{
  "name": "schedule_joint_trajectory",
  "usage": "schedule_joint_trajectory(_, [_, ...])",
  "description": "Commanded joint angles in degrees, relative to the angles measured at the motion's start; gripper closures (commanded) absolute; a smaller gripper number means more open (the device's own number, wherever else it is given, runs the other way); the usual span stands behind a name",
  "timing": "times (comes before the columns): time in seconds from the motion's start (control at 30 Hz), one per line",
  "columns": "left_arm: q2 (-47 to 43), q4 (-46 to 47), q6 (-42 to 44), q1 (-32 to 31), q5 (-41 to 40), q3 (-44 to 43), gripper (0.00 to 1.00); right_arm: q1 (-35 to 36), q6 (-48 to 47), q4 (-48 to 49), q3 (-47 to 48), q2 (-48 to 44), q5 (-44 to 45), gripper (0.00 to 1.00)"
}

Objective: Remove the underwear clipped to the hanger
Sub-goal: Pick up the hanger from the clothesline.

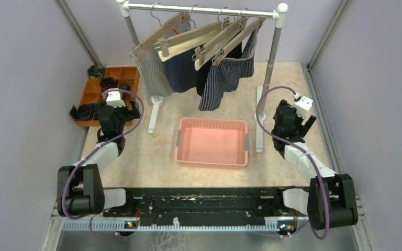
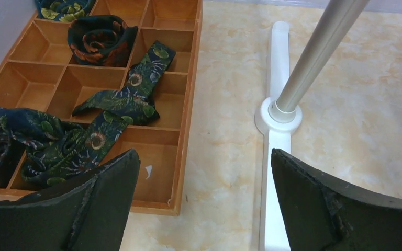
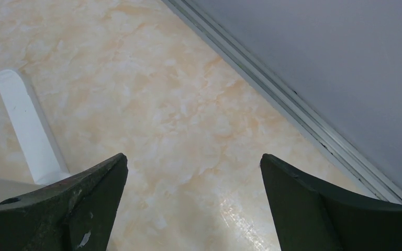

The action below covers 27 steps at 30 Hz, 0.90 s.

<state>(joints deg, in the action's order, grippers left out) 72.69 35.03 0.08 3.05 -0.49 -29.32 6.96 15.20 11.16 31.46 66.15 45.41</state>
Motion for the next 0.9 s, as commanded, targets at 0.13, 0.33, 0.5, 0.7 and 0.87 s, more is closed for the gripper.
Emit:
schedule_joint_trajectory(0.13, [1.3,-14.1,-1.2,0.3,1.7,-9.7,0.0,0.4,0.4,2.5,-0.7,-3.8,-1.1,0.01])
schedule_joint_trajectory(0.33, [-4.9,-17.1,-1.1,0.2,-2.5,-10.8,0.0,0.4,2.4,1.7,-1.1,-3.6,-1.4,0.01])
schedule_joint_trajectory(0.5, [-10.4,-25.3,-1.7,0.1,-6.7,-14.7,0.0,0.4,2.7,1.3,0.1,-1.7,-2.6,0.01])
schedule_joint_trajectory(0.7, [-15.6,-34.5,-6.7,0.2,-6.2,-21.0,0.0,2.0,2.2,-0.3,2.0,1.0,-0.8,0.01])
schedule_joint_trajectory(0.87, [-17.7,-39.5,-8.4,0.1,-3.3,-26.1,0.0,2.7,2.2,-0.3,2.0,0.5,-0.1,0.01])
